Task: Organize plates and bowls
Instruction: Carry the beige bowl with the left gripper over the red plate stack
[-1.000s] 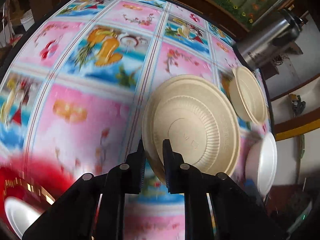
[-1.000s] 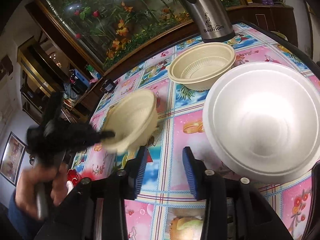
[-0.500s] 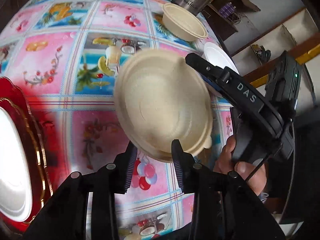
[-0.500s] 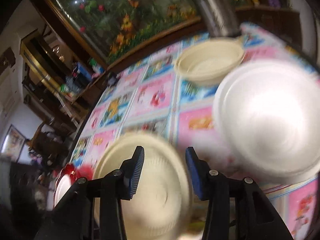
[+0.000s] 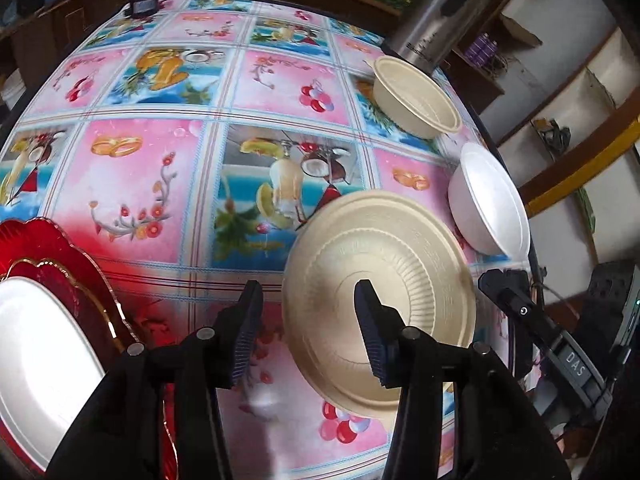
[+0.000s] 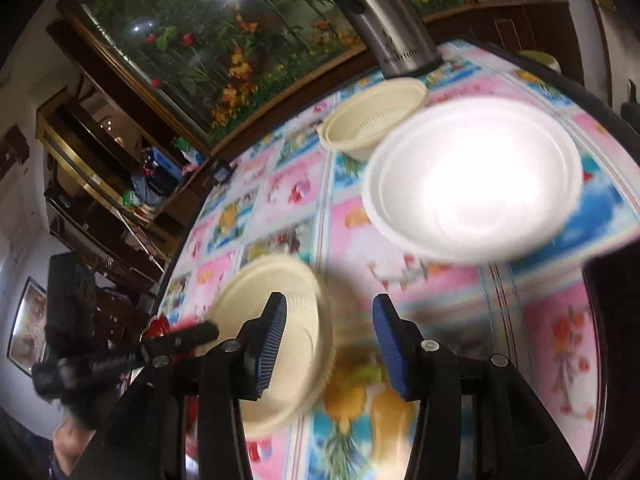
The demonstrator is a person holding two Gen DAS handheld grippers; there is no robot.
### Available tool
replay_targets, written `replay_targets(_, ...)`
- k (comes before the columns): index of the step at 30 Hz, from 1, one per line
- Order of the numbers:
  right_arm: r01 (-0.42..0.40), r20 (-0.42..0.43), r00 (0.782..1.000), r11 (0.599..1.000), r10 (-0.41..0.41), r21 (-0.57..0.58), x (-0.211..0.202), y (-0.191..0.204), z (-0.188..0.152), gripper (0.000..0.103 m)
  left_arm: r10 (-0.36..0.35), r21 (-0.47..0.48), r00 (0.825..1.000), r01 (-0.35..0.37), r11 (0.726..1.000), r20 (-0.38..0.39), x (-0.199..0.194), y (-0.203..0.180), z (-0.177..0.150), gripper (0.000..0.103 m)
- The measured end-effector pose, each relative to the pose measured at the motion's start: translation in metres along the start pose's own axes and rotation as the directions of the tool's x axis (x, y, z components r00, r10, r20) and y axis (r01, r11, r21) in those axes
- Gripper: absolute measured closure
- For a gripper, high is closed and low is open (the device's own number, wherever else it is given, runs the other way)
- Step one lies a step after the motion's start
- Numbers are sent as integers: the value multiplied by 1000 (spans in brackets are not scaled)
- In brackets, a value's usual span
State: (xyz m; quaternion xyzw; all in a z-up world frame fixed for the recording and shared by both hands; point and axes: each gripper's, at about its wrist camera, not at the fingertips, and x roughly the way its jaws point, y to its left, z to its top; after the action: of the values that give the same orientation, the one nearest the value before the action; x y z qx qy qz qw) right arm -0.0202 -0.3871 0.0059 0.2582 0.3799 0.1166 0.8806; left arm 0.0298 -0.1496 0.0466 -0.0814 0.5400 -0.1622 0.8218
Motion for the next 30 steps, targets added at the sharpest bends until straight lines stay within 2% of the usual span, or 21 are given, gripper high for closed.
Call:
replay_targets(1, -4, -7, 1000, 1000, 4, -3, -1, 0, -2, 55, 3, 6, 1000, -3, 1000, 13, -2, 0, -1, 58)
replay_targets(2, 3, -16, 1000, 1000, -3, -8, 0, 0, -5, 57, 8, 10, 1000, -8, 1000, 27, -3, 0, -2, 63)
replay_targets(3, 5, -26, 1000, 1000, -5, -11, 1, 0, -6, 59, 15, 16, 999, -16, 1000, 37, -4, 0, -3, 76)
replay_targets(4, -8, -47, 999, 1000, 7, -16, 6, 2, -9, 63, 20, 22, 999, -20, 1000, 43, -4, -1, -5, 82)
replay_targets(5, -16, -60, 998, 1000, 15, -20, 8, 4, -10, 77, 18, 27, 999, -19, 999, 47, -5, -1, -8, 85)
replay_targets(6, -14, -79, 997, 999, 12, -31, 12, 7, -13, 86, 24, 36, 998, -26, 999, 56, -6, -3, -11, 86)
replay_targets(7, 15, -88, 996, 999, -18, -39, 15, 10, -17, 88, 30, 48, 997, -33, 998, 70, -8, -4, -15, 86)
replay_targets(10, 50, -65, 996, 997, -54, -59, 10, 16, -23, 91, 20, 64, 996, -26, 998, 92, -14, -6, -22, 86)
replay_targets(15, 33, -51, 998, 998, -36, -50, -3, 18, -23, 91, 5, 65, 991, -14, 998, 136, -31, -9, -30, 86)
replay_targets(19, 37, -28, 999, 997, -39, -74, -15, 26, -21, 91, -25, 57, 990, 18, 998, 139, -40, -8, -37, 86)
replay_targets(24, 40, -13, 999, 991, -42, -124, -22, 41, -16, 91, -46, 51, 988, 39, 998, 147, -55, -5, -49, 85)
replay_targets(30, 27, -11, 999, 975, -30, -222, -21, 76, -10, 91, -57, 18, 982, 54, 998, 180, -82, 15, -68, 84)
